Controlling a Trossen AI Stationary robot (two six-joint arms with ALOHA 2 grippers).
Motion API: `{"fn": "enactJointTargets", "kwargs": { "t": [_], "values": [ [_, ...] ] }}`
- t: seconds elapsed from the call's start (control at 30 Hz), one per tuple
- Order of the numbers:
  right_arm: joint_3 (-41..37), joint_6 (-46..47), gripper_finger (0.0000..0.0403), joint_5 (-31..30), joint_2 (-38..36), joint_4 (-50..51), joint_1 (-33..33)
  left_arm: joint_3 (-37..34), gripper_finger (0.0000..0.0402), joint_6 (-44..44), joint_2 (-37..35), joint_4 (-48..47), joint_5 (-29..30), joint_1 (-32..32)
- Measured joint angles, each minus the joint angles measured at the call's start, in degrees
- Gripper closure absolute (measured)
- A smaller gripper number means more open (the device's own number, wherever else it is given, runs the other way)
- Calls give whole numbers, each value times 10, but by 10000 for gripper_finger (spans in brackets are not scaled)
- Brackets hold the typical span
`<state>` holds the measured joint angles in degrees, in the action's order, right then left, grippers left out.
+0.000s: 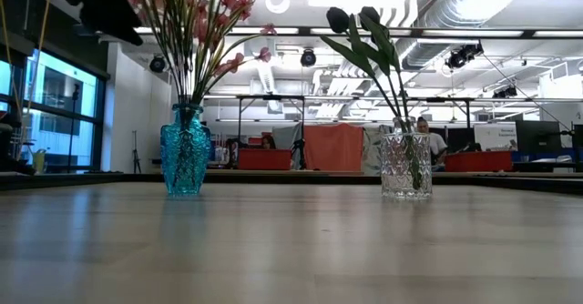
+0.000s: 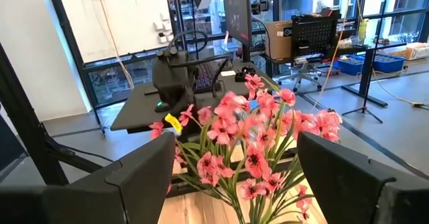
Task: Sort flowers into vase by color
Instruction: Return to Home Position
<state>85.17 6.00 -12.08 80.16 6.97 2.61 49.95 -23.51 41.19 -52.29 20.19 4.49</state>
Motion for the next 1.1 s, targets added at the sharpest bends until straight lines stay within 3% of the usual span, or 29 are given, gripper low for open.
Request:
{"fn": "enactJointTargets", "kwargs": {
  "t": [0.33,0.47,0.63,0.8,1.0,1.1],
  "values": [
    [0,0,93,0,-43,51,0,52,169,-45,-12,-143,1,0],
    [0,0,93,0,-64,70,0,70,170,-77,-24,-189,-39,0],
    [0,0,93,0,-84,97,0,94,189,-56,-62,-200,-73,1],
    [0,0,93,0,-93,115,0,79,250,3,-131,-96,-66,1],
    [0,10,93,0,-95,125,0,-14,382,40,-213,104,-81,1],
    [0,11,96,0,-94,128,0,-88,390,42,-240,220,-107,1]
  ]
}}
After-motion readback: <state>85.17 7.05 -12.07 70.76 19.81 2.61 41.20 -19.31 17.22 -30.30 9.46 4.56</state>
